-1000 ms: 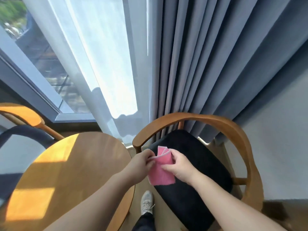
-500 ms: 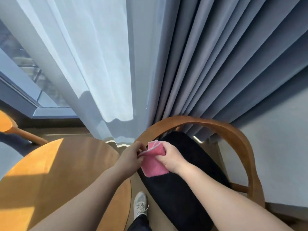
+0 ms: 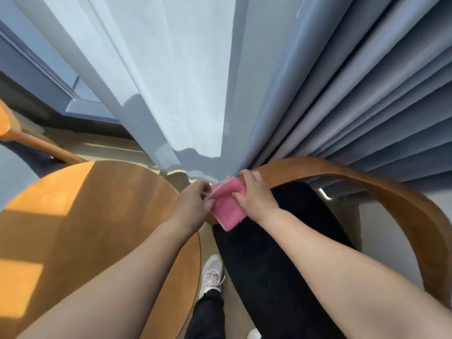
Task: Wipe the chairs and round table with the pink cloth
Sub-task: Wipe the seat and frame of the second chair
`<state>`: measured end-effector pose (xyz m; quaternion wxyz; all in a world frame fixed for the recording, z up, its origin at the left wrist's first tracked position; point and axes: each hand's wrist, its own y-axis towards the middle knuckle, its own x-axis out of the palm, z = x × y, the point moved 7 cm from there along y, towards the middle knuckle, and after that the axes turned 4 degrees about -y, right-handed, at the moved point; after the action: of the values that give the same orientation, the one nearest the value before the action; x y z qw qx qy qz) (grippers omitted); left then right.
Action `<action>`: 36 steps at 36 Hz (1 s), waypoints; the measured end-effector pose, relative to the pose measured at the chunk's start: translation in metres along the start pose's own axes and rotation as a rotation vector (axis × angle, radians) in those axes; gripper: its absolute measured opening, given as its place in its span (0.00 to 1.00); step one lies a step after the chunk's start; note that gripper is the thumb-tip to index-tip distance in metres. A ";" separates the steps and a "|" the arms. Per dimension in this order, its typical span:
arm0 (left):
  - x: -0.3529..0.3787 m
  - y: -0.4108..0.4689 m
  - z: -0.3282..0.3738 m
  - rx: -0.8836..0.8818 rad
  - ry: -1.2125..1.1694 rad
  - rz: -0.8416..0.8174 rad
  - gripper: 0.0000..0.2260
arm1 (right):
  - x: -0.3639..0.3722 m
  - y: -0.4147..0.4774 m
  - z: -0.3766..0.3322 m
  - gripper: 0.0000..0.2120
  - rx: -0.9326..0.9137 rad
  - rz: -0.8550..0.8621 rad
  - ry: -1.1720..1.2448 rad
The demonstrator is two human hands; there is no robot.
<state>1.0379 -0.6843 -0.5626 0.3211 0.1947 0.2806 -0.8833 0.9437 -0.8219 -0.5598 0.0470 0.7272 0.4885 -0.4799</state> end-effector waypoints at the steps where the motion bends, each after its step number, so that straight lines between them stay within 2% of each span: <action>1: 0.003 0.002 -0.005 -0.012 0.002 0.000 0.09 | 0.002 0.003 -0.001 0.25 -0.050 0.002 -0.107; 4: 0.007 0.004 -0.014 -0.018 -0.012 0.028 0.08 | 0.003 -0.001 -0.012 0.22 -0.281 0.059 -0.353; 8: 0.003 0.004 -0.015 0.000 -0.041 0.083 0.08 | 0.013 -0.020 -0.029 0.20 -0.709 0.070 -0.361; 10: -0.005 0.004 -0.016 0.007 -0.062 0.132 0.06 | 0.024 -0.024 -0.033 0.21 -0.847 0.029 -0.383; 12: -0.014 0.002 -0.019 0.019 -0.042 0.184 0.04 | 0.038 -0.020 -0.030 0.25 -0.852 -0.057 -0.488; 15: -0.023 -0.003 -0.031 0.018 0.038 0.216 0.07 | 0.056 -0.011 -0.022 0.27 -0.768 -0.145 -0.658; 19: -0.022 -0.008 -0.039 0.010 0.088 0.216 0.10 | 0.072 -0.005 -0.018 0.29 -0.724 -0.177 -0.837; 27: -0.006 -0.002 -0.038 0.025 0.093 0.200 0.10 | 0.054 0.019 -0.007 0.27 -0.760 -0.055 -0.829; 36: 0.014 0.011 -0.017 0.104 0.141 0.145 0.09 | 0.042 0.034 0.009 0.25 -0.746 -0.021 -0.811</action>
<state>1.0383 -0.6873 -0.5866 0.3533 0.2926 0.2417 -0.8551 0.9659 -0.8161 -0.6097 0.4812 0.4129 0.5754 -0.5166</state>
